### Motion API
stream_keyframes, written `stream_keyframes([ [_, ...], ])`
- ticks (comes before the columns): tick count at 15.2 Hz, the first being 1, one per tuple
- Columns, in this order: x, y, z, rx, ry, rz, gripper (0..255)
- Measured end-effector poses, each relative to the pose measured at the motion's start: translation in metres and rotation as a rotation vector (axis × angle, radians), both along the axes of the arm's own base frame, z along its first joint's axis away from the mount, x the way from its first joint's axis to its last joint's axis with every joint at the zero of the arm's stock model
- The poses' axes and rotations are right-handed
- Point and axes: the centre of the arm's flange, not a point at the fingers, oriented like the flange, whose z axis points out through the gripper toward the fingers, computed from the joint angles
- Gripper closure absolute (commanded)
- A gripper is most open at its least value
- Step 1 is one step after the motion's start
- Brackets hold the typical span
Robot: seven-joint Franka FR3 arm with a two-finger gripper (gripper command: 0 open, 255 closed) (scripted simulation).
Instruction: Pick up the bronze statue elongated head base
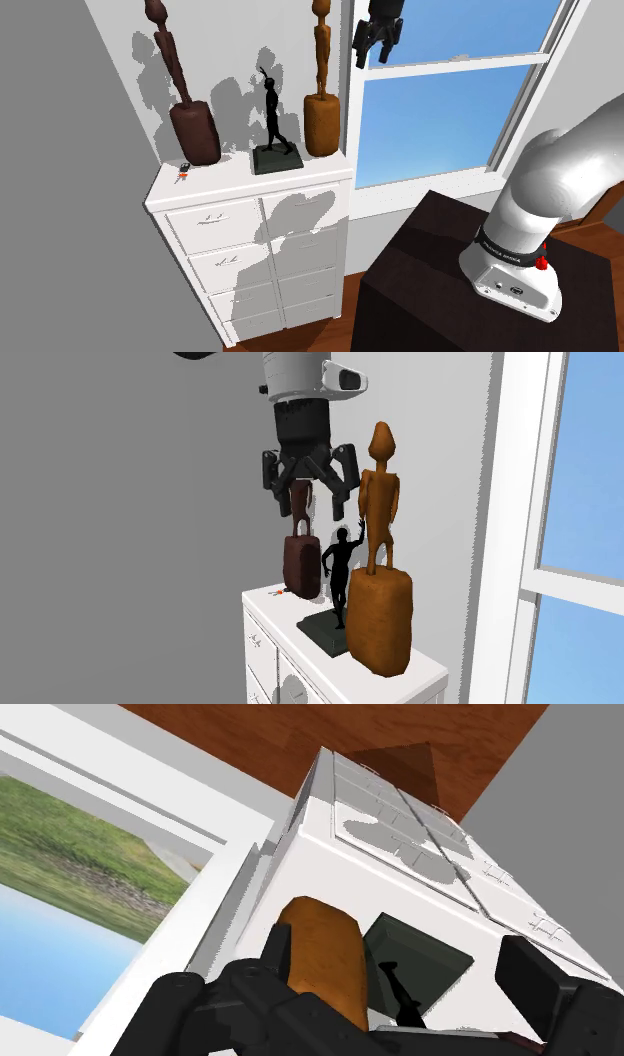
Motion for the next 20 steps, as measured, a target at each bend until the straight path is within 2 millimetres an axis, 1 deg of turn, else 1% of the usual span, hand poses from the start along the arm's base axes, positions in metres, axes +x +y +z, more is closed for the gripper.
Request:
stream_keyframes([
  [3, 0.031, -0.003, 0.013, -0.009, -0.035, -0.028, 0],
  [6, 0.06, -0.014, 0.027, -0.019, -0.069, -0.056, 0],
  [11, 0.111, -0.019, 0.05, -0.034, -0.127, -0.102, 0],
  [12, 0.119, -0.022, 0.053, -0.037, -0.138, -0.111, 0],
  [14, 0.139, -0.034, 0.065, -0.044, -0.161, -0.13, 0],
  [15, 0.146, -0.037, 0.07, -0.047, -0.173, -0.139, 0],
  [16, 0.157, -0.039, 0.076, -0.05, -0.185, -0.149, 0],
  [17, 0.163, -0.04, 0.082, -0.052, -0.192, -0.155, 0],
  [19, 0.17, -0.04, 0.078, -0.054, -0.198, -0.16, 0],
  [20, 0.17, -0.04, 0.074, -0.054, -0.199, -0.161, 0],
])
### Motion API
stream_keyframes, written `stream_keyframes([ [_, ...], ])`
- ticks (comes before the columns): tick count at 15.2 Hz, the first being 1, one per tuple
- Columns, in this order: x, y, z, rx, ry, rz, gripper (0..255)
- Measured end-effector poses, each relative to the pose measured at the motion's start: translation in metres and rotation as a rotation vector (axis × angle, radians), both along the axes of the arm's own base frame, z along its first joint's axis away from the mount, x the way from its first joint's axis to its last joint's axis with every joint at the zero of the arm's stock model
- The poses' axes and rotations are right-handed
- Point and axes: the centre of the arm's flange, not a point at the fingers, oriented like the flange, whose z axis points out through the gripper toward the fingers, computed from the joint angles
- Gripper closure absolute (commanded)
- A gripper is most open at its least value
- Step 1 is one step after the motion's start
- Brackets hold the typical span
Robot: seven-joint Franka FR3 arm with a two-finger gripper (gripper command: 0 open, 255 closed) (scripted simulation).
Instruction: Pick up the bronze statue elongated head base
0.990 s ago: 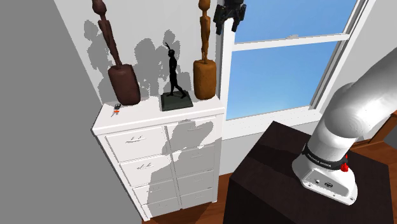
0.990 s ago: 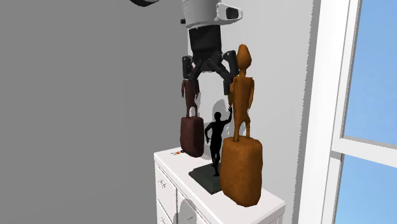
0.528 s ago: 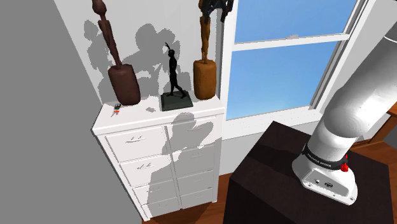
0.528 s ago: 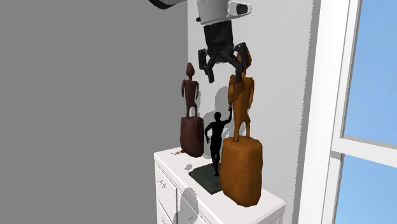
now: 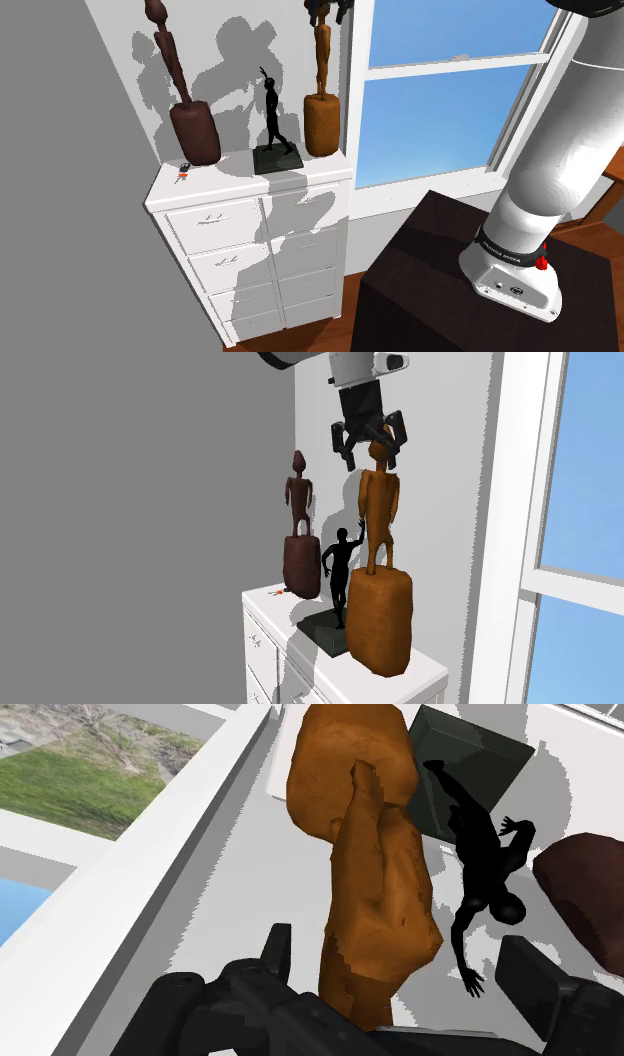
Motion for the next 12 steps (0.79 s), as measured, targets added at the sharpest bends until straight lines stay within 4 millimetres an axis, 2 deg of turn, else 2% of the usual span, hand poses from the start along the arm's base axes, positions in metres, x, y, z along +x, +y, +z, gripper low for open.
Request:
stream_keyframes([
  [5, 0.001, 0.0, -0.025, 0.0, -0.001, -0.001, 0],
  [6, 0.001, 0.0, -0.027, 0.0, -0.001, -0.001, 255],
  [12, 0.0, 0.0, -0.028, -0.001, -0.002, -0.002, 255],
])
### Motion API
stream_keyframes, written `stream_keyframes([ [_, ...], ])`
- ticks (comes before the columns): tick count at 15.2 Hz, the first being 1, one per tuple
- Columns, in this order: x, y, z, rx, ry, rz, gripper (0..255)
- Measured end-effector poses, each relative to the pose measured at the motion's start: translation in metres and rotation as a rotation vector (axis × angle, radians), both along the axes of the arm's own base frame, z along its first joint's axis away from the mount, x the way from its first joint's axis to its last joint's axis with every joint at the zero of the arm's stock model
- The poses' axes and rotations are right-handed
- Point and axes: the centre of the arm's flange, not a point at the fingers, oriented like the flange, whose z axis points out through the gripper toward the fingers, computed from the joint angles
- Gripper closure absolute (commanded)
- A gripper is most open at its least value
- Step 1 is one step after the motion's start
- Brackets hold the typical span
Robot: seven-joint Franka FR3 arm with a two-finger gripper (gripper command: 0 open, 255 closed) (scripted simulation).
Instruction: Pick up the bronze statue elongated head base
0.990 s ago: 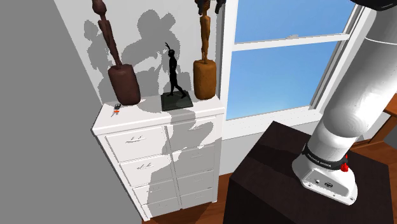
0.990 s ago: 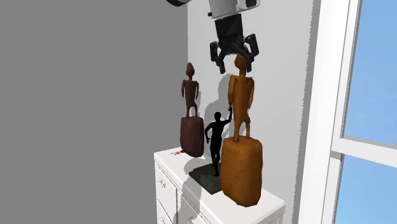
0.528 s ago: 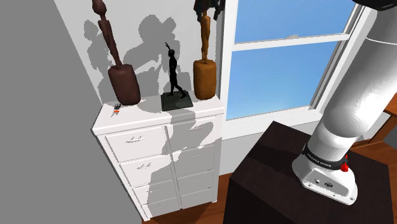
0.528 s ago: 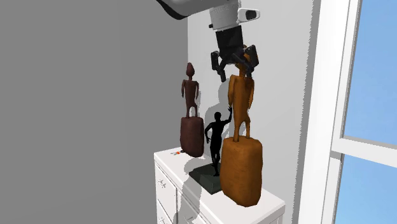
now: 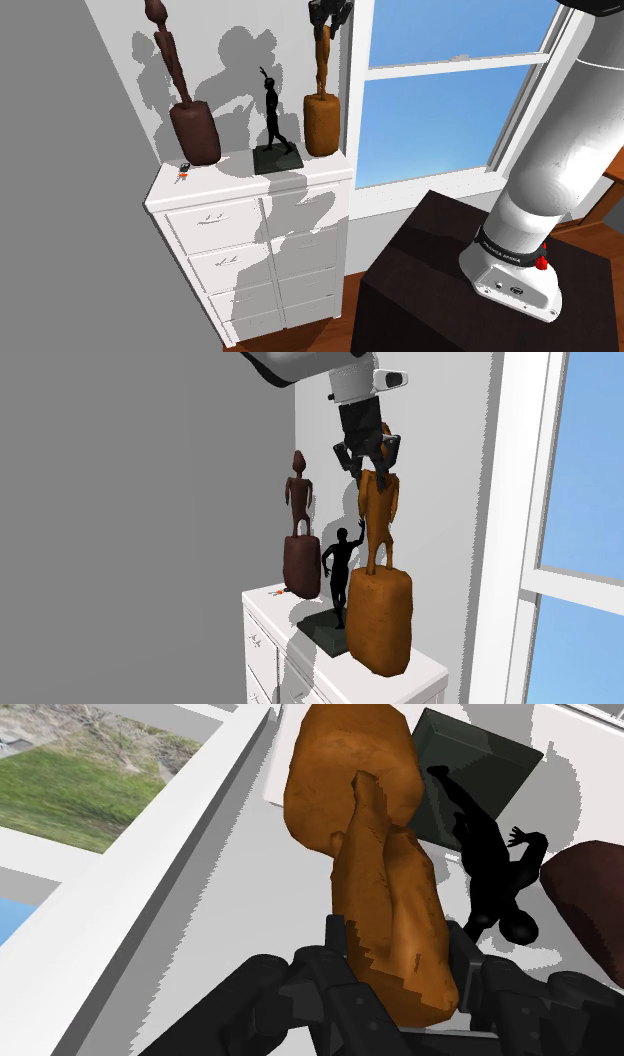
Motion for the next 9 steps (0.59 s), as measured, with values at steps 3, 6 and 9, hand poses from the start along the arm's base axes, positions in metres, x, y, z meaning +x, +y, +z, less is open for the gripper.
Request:
stream_keyframes([
  [3, 0.0, 0.0, 0.0, 0.0, 0.0, 0.0, 255],
  [6, 0.001, -0.001, 0.003, 0.001, 0.005, 0.0, 255],
  [9, 0.002, 0.0, 0.016, 0.001, 0.007, 0.001, 255],
])
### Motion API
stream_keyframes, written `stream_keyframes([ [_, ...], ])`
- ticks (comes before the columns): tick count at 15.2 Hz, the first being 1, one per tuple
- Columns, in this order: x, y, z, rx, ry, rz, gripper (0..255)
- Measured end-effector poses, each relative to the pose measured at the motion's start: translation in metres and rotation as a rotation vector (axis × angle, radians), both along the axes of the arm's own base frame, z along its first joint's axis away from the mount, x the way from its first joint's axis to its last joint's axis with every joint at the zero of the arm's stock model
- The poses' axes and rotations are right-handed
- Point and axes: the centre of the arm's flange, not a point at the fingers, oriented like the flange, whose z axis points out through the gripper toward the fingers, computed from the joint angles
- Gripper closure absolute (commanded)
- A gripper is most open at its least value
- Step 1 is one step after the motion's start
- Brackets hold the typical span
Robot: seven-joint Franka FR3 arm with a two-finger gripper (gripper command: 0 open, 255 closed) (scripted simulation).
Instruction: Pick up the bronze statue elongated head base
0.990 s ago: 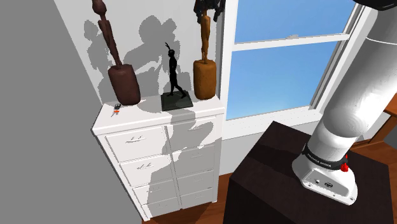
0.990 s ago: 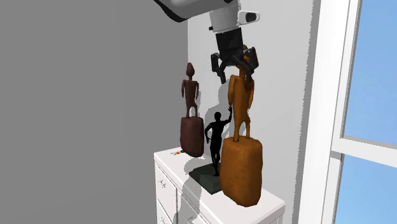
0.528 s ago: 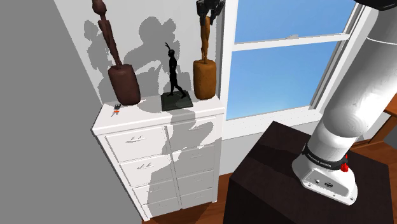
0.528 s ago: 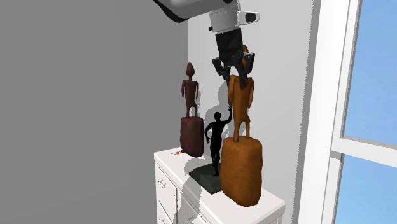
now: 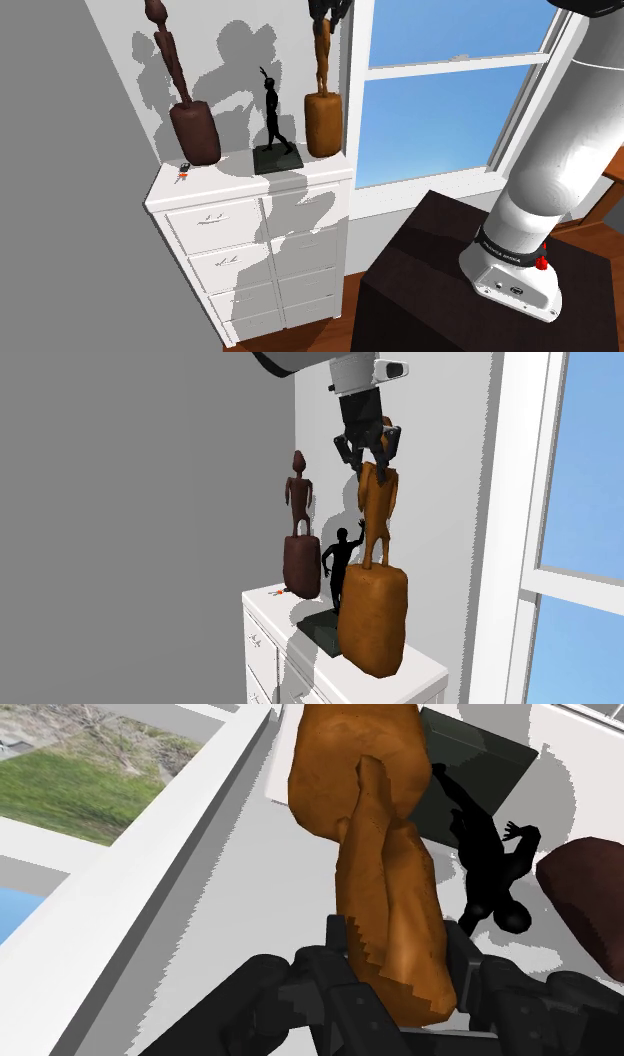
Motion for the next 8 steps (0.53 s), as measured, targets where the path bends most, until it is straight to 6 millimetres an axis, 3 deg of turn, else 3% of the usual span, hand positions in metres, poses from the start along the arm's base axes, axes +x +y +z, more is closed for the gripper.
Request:
stream_keyframes([
  [8, 0.001, 0.001, 0.043, 0.0, 0.0, 0.0, 255],
])
